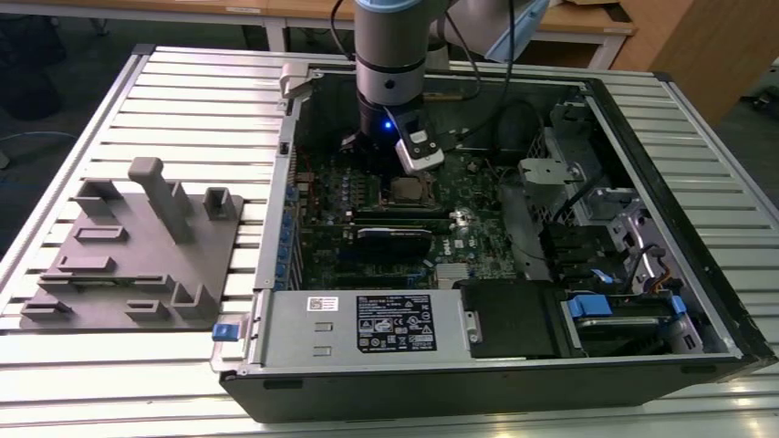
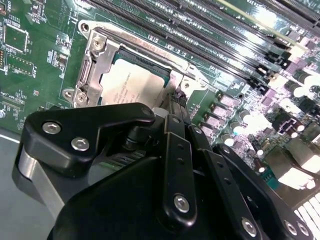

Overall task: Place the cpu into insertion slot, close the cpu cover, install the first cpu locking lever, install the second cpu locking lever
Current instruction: 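Close the cpu cover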

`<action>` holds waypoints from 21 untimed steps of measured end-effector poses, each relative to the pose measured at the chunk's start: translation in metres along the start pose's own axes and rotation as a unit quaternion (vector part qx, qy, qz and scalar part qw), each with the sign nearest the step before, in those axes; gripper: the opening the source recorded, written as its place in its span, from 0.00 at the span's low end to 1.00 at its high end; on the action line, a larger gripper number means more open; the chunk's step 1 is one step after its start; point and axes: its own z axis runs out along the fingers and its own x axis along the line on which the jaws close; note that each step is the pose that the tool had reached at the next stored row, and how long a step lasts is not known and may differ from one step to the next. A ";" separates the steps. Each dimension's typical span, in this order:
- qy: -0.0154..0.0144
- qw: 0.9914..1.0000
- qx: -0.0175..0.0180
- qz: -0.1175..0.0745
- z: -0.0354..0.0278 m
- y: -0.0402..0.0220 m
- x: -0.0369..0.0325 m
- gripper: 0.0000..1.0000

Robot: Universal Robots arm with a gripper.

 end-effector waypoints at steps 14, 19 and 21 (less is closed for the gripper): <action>0.000 1.000 0.000 0.000 -0.0204 0.0004 -0.0011 0.10; 0.000 1.000 0.000 0.000 -0.0200 0.0012 -0.0095 0.10; 0.000 1.000 0.000 0.000 -0.0198 0.0016 -0.0145 0.10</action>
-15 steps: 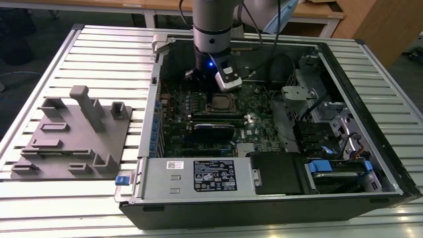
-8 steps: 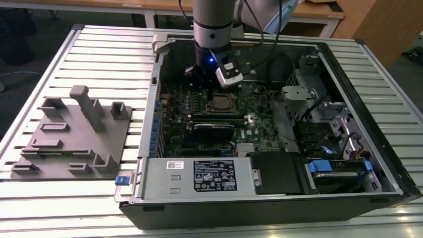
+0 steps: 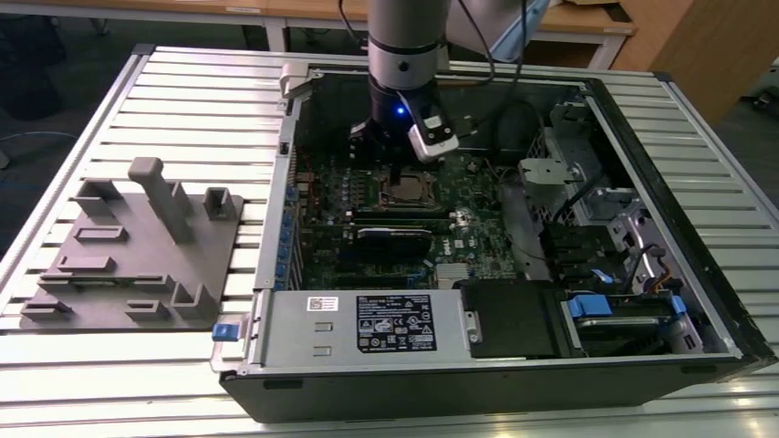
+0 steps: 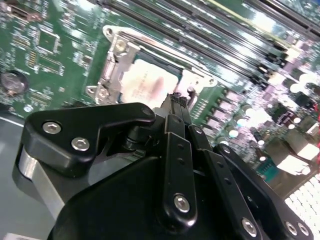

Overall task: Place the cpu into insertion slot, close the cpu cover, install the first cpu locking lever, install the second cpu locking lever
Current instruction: 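Close the cpu cover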

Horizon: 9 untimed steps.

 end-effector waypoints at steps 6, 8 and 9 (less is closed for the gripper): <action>0.000 1.000 0.000 0.000 0.0006 0.0012 -0.0135 0.10; 0.000 1.000 0.000 0.000 0.0007 0.0012 -0.0149 0.10; 0.000 1.000 0.000 0.000 0.0007 0.0012 -0.0149 0.10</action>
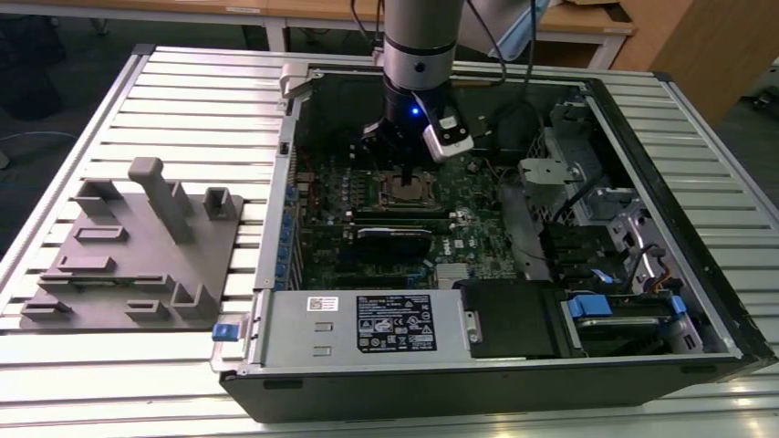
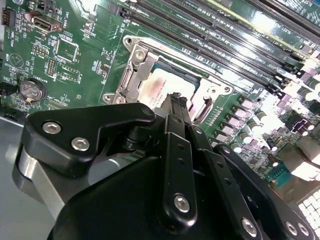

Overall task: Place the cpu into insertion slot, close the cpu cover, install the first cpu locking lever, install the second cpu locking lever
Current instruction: 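Close the cpu cover, then install the first cpu locking lever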

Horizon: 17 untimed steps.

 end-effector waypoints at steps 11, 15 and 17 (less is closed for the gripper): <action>0.000 1.000 0.000 0.006 -0.0011 0.0001 -0.0001 0.10; 0.000 1.000 0.000 0.006 -0.0016 0.0001 -0.0001 0.10; 0.000 1.000 0.000 0.006 -0.0019 0.0001 -0.0002 0.10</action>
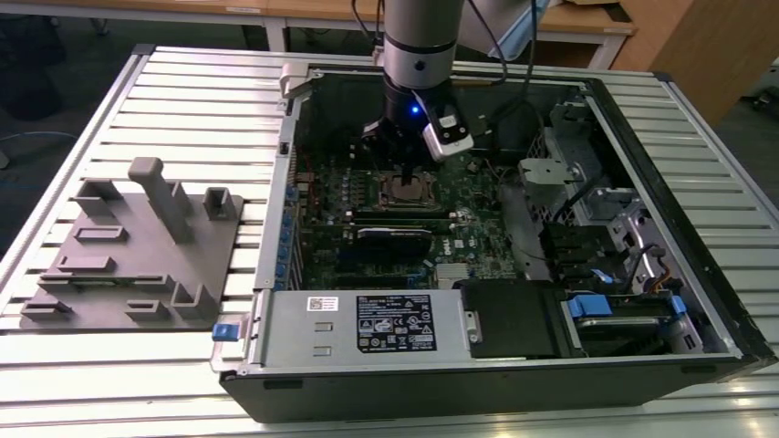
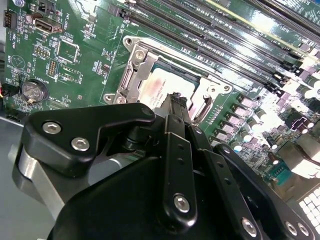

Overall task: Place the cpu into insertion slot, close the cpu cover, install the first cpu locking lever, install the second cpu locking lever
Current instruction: 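Install the first cpu locking lever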

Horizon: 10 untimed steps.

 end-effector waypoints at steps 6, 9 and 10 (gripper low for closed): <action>0.000 1.000 0.000 0.000 -0.0001 0.0000 0.0000 0.10; 0.000 1.000 0.000 0.000 -0.0007 0.0000 0.0000 0.10; 0.000 1.000 0.000 0.000 -0.0007 0.0000 0.0000 0.10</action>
